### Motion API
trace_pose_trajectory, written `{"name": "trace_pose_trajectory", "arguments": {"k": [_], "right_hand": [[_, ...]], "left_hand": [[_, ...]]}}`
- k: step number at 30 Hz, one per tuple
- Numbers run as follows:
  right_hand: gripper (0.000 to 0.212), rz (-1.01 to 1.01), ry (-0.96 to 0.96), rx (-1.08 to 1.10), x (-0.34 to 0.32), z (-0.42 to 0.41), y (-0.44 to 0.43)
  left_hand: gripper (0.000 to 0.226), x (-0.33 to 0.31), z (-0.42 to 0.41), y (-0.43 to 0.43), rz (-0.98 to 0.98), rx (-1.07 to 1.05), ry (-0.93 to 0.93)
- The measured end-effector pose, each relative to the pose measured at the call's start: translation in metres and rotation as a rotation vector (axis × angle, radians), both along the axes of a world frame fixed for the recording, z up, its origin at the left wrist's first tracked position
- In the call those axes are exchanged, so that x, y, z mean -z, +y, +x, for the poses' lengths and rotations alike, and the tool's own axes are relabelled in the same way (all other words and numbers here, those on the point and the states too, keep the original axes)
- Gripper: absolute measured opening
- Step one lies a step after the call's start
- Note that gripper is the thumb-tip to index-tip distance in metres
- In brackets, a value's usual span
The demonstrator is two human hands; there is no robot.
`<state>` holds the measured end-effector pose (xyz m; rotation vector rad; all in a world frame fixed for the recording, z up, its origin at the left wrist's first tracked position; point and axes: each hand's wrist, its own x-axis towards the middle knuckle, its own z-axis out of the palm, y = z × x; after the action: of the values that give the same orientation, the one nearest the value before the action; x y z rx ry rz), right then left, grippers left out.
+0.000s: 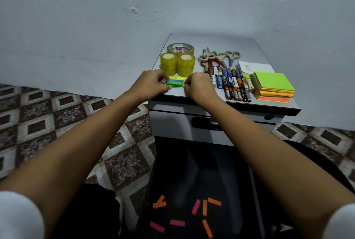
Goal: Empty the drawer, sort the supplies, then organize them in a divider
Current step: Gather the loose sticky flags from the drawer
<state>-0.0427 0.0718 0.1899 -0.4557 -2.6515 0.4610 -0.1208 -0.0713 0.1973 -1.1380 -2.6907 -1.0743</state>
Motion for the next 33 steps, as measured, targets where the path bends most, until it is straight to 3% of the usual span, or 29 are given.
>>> {"name": "trace_pose_trajectory", "arguments": {"k": [33], "right_hand": [[0.021,-0.062,0.028,0.003,-0.0011,0.0023,-0.0056]], "left_hand": [[0.018,-0.0031,0.0024,-0.0016,-0.005,0.003,0.037]]}}
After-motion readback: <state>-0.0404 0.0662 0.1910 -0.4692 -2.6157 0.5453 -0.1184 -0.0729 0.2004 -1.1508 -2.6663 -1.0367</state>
